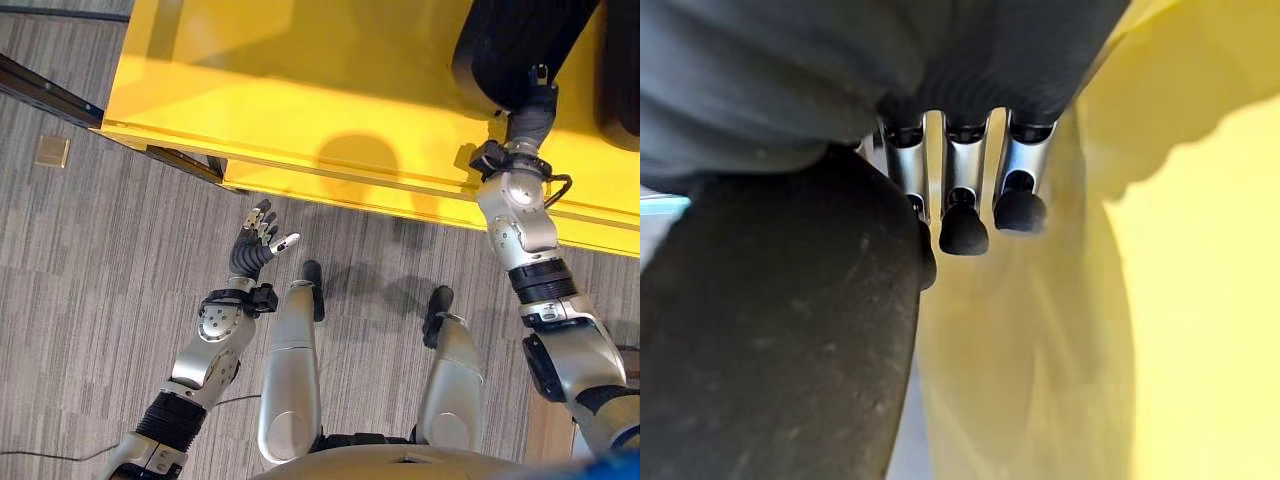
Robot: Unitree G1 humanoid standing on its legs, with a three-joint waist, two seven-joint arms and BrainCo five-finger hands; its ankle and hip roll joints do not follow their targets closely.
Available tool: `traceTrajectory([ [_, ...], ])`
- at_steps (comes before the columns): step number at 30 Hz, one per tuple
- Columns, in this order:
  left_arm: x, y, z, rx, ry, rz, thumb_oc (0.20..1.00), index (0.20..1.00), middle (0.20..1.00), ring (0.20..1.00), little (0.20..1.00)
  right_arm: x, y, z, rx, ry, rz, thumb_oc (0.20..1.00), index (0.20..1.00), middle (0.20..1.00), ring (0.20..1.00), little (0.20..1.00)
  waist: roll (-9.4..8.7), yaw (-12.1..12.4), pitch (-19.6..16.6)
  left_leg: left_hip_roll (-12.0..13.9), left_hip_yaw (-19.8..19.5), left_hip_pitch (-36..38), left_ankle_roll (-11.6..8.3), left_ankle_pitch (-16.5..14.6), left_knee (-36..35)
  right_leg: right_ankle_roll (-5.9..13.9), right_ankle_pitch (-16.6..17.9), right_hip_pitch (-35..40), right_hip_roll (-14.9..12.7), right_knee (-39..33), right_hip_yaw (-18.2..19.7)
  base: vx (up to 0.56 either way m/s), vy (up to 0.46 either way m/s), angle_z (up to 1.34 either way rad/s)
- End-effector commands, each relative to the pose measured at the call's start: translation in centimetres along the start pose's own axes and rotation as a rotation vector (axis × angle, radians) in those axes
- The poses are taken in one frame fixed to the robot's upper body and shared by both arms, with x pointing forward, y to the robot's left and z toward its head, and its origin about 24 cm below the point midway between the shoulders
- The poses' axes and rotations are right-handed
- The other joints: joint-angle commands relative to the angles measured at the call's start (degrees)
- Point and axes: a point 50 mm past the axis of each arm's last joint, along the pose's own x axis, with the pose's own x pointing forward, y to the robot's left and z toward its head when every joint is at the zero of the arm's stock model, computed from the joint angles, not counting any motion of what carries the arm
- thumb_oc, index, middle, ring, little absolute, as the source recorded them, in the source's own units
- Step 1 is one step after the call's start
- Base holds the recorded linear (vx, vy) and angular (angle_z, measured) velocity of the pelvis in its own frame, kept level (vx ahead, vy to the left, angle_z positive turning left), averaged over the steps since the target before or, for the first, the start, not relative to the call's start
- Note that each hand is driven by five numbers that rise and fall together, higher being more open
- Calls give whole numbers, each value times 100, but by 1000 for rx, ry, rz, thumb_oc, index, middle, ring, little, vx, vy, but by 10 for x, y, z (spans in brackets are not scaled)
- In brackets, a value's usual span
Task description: Move parts from the plastic box to the shelf.
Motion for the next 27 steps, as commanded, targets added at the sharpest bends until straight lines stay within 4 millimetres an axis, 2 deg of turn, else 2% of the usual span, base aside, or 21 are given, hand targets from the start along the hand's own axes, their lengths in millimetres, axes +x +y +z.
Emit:
traceTrajectory([
  [1, -5, -1, 12, -18, -85, 11, 1000, 1000, 1000, 1000, 1000, -7, -34, -24, -64, 94, -98, 200, 200, 200, 200, 200, 140, 97, -74, 246, -180, -107, -370, 262, -401, -132, -264, 72, 1, 348, 6, 0, 0, 0],
  [7, -7, 2, 11, -17, -82, 30, 1000, 1000, 1000, 1000, 1000, -18, -49, -29, -103, 100, -122, 200, 200, 200, 200, 200, 108, 52, -61, 252, -185, -79, -387, 295, -462, -122, -243, 102, -14, 341, -29, 0, 0, 0],
  [13, -7, 3, 12, -20, -86, 35, 1000, 1000, 1000, 1000, 1000, -16, -56, -29, -120, 100, -152, 200, 200, 200, 200, 200, 86, 54, -63, 264, -207, -86, -399, 308, -467, -121, -238, 116, 12, 325, -37, 0, 0, 0],
  [19, -7, 2, 14, -20, -93, 21, 1000, 1000, 1000, 1000, 1000, 7, -52, -9, -186, 33, -151, 200, 200, 200, 200, 200, 35, 112, -31, 274, -236, -78, -407, 331, -505, -113, -227, 137, 30, 311, -72, 0, 0, 0],
  [27, -6, 2, 15, -27, -98, 25, 1000, 1000, 1000, 1000, 1000, 20, -51, -1, -237, 22, -155, 200, 200, 200, 200, 200, 20, 162, -6, 240, -255, -81, -401, 345, -522, -109, -225, 173, 19, 313, -119, 0, 0, 0],
])
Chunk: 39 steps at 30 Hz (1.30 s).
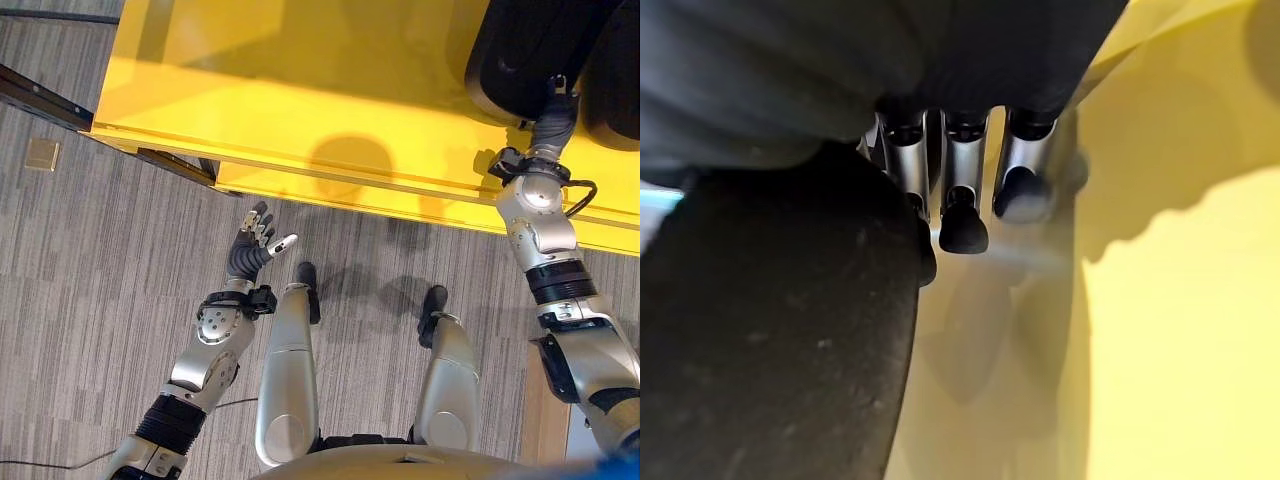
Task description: Move parts from the plastic box to the shelf.
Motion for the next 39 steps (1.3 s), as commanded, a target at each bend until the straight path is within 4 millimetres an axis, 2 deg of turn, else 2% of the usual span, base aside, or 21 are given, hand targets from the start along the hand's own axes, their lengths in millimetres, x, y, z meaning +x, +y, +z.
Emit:
traceTrajectory([
  [1, -3, 0, 17, -23, -99, -3, 1000, 1000, 1000, 1000, 1000, 8, -17, -7, -68, 29, -58, 200, 200, 200, 200, 200, 91, 140, 36, 241, -237, -85, -366, 307, -441, -105, -222, 191, 7, 321, -98, 0, 0, 0],
  [11, -2, -1, 17, -26, -101, -4, 1000, 1000, 1000, 1000, 1000, 6, -10, -10, -62, 41, -39, 200, 200, 200, 200, 200, 85, 163, 79, 229, -239, -111, -354, 300, -414, -117, -229, 214, 16, 318, -122, 0, 0, 0],
  [22, 1, -2, 19, -27, -108, 8, 1000, 1000, 1000, 1000, 1000, -14, 26, -18, -2, 67, 84, 200, 200, 200, 200, 200, 63, 179, 102, 211, -227, -106, -335, 297, -421, -122, -231, 224, 12, 319, -126, 0, 0, 0],
  [32, 1, -1, 21, -26, -117, 21, 1000, 1000, 1000, 1000, 1000, -25, 44, -21, 39, 88, 145, 200, 200, 200, 200, 200, 48, 223, 109, 187, -242, -142, -315, 323, -459, -110, -176, 247, 5, 255, -179, -1, -1, 1],
  [39, 1, -1, 21, -23, -116, 18, 1000, 1000, 1000, 1000, 1000, -22, 46, -16, 70, 82, 124, 200, 200, 200, 200, 200, 48, 246, 116, 154, -250, -175, -295, 300, -427, -104, -174, 244, -4, 262, -183, 2, 7, 5],
])
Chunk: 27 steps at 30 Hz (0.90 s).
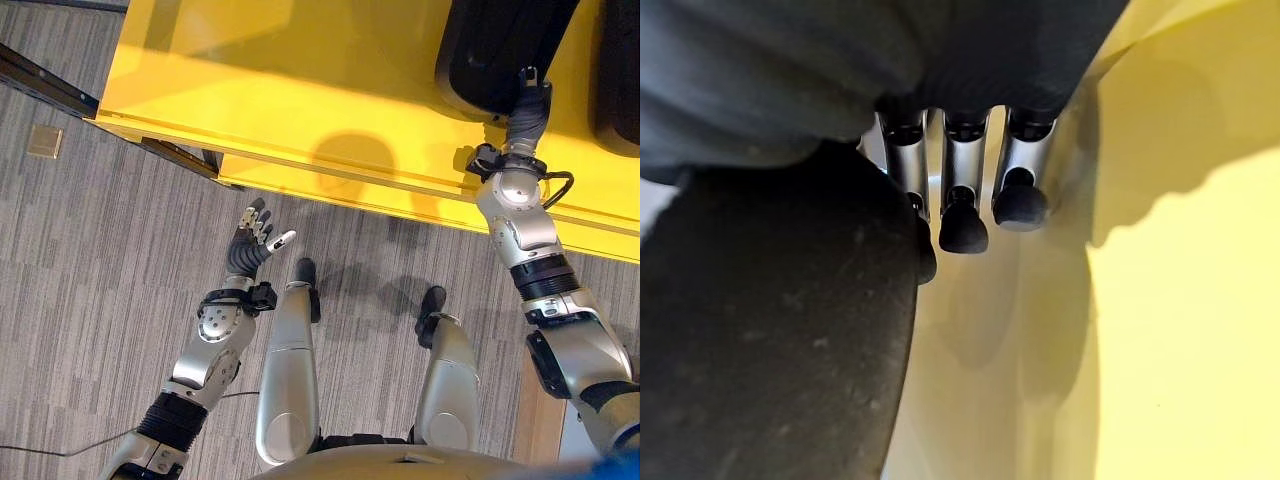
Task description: Move parts from the plastic box to the shelf.
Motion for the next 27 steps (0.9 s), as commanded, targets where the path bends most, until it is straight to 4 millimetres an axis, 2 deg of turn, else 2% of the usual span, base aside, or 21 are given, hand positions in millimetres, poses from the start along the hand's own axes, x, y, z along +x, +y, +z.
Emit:
traceTrajectory([
  [1, -1, 0, 19, -16, -100, 1, 1000, 1000, 1000, 1000, 1000, -8, 9, -18, 47, 91, 5, 200, 200, 200, 200, 200, 54, 199, 103, 155, -105, -147, -214, 148, -251, -75, -155, 237, -33, 250, -19, 0, 0, 0],
  [6, -1, 0, 18, -17, -98, 6, 1000, 1000, 1000, 1000, 1000, -8, 5, -22, 90, 117, -40, 200, 200, 200, 200, 200, 49, 187, 108, 156, -86, -156, -202, 131, -239, -67, -145, 203, -41, 269, -9, 0, 0, 0],
  [7, -1, 0, 18, -14, -98, 10, 1000, 1000, 1000, 1000, 1000, -9, 4, -23, 112, 124, -56, 815, 815, 815, 815, 815, 51, 186, 106, 158, -79, -159, -203, 129, -239, -66, -146, 200, -39, 267, -6, 0, 0, 0],
  [8, -1, 0, 17, -15, -96, 14, 1000, 1000, 1000, 1000, 1000, -10, 5, -23, 147, 129, -70, 1000, 1000, 1000, 1000, 1000, 51, 177, 110, 159, -73, -165, -202, 124, -231, -68, -144, 187, -38, 277, -8, 0, 0, 0],
  [19, -1, 0, 16, -14, -85, 20, 1000, 1000, 1000, 1000, 1000, -21, 11, -23, 282, 142, -75, 1000, 1000, 1000, 1000, 1000, 35, 119, 108, 176, -65, -175, -206, 123, -228, -78, -166, 157, -30, 303, -1, 0, 0, 0],
  [27, -1, 1, 17, -19, -92, 36, 1000, 1000, 1000, 1000, 1000, -27, 7, -22, 256, 122, -83, 1000, 1000, 1000, 1000, 1000, 24, 88, 103, 185, -83, -179, -201, 115, -215, -86, -183, 140, -20, 335, 5, 0, 0, 0],
])
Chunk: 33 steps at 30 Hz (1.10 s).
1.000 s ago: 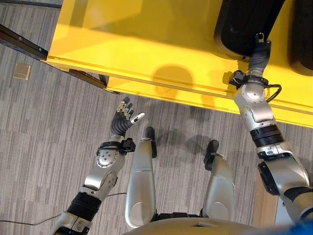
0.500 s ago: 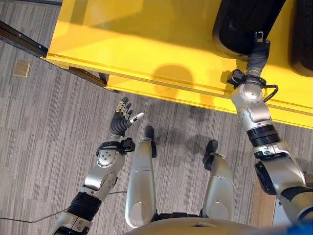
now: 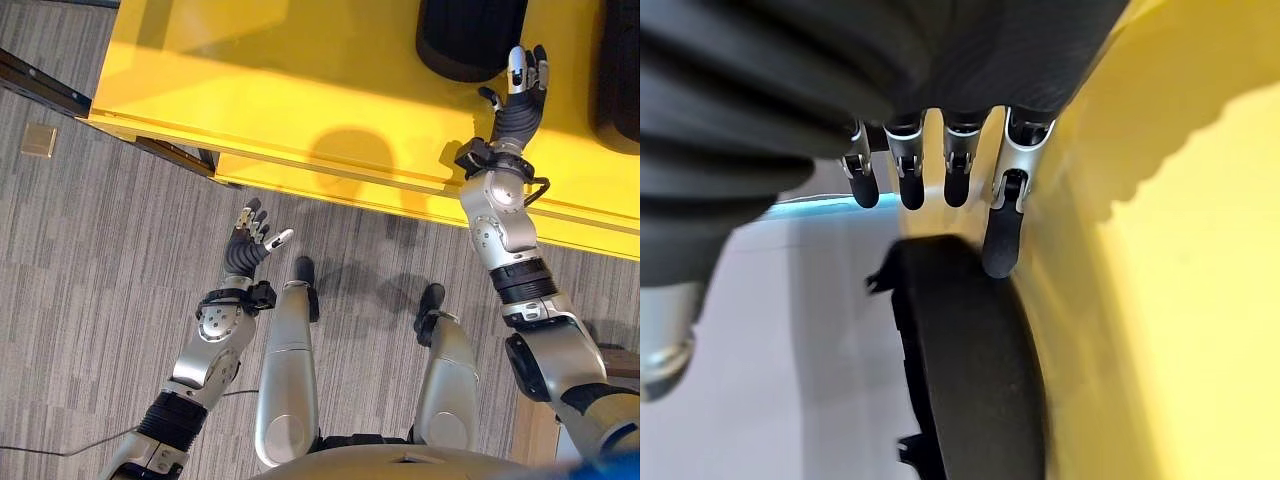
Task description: Move parts from the plastic box to the shelf.
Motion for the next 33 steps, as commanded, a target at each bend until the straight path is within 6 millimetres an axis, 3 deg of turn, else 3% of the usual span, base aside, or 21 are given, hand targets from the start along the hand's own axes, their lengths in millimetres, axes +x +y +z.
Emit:
traceTrajectory([
  [1, -1, -1, 17, -21, -91, 3, 1000, 1000, 1000, 1000, 1000, -15, -20, -23, -20, 100, -60, 1000, 1000, 1000, 1000, 1000, 33, 152, 105, 184, -69, -100, -204, 108, -228, -85, -184, 186, -22, 341, 28, 0, 0, 0],
  [8, -1, -1, 17, -17, -96, 7, 1000, 1000, 1000, 1000, 1000, -24, -22, -15, -49, 42, -34, 1000, 1000, 1000, 1000, 1000, 19, 97, 93, 190, -63, -100, -196, 102, -236, -87, -195, 178, -9, 349, 31, 0, 0, 0],
  [19, -1, -2, 23, -6, -134, 20, 1000, 1000, 1000, 1000, 1000, -52, -16, 28, -219, -249, 100, 1000, 1000, 1000, 1000, 1000, -27, -40, 27, 210, -56, -83, -196, 104, -267, -59, -191, 161, -1, 344, 66, 0, 0, 0],
  [24, -3, -3, 27, 13, -167, 20, 1000, 1000, 1000, 1000, 1000, -65, -14, 54, -402, -465, 118, 1000, 1000, 1000, 1000, 1000, -59, -111, -23, 220, -63, -74, -197, 97, -278, -40, -197, 167, 9, 344, 62, 0, 0, 0],
  [25, -4, -2, 29, 20, -179, 23, 1000, 1000, 1000, 1000, 1000, -67, -15, 64, -511, -565, 114, 1000, 1000, 1000, 1000, 1000, -85, -127, -48, 225, -70, -49, -201, 100, -305, -29, -195, 189, 17, 325, 57, 0, 0, 0],
  [33, -5, 0, 37, 34, -229, -2, 1000, 1000, 1000, 1000, 1000, -51, -6, 100, -1040, -987, 55, 1000, 1000, 1000, 1000, 1000, -167, -37, -157, 224, -137, 16, -221, 72, -317, 9, -183, 337, 50, 242, 28, 0, 0, 0],
])
